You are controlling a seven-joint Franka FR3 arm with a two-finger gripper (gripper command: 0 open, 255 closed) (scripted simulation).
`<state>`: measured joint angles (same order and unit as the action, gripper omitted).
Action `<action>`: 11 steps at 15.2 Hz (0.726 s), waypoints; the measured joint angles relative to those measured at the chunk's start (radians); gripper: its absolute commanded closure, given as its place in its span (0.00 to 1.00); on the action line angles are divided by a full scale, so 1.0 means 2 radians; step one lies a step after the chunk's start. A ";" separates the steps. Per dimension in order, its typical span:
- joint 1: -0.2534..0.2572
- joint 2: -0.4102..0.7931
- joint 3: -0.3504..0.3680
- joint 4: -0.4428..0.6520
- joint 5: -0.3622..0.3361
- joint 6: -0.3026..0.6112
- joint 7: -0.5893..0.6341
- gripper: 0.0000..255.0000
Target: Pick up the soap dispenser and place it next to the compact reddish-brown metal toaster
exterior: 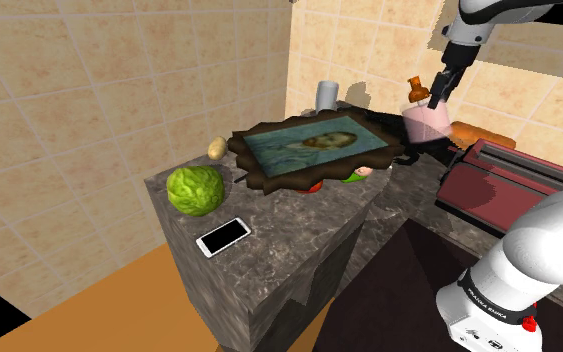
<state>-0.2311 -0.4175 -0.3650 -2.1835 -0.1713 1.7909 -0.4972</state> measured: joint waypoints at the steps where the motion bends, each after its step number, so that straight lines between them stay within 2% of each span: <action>1: 0.000 0.001 -0.001 -0.006 0.000 0.008 0.000 1.00; 11: -0.003 0.007 -0.009 -0.063 -0.005 0.074 0.002 1.00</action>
<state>-0.2365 -0.4041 -0.3825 -2.3099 -0.1810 1.9389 -0.4930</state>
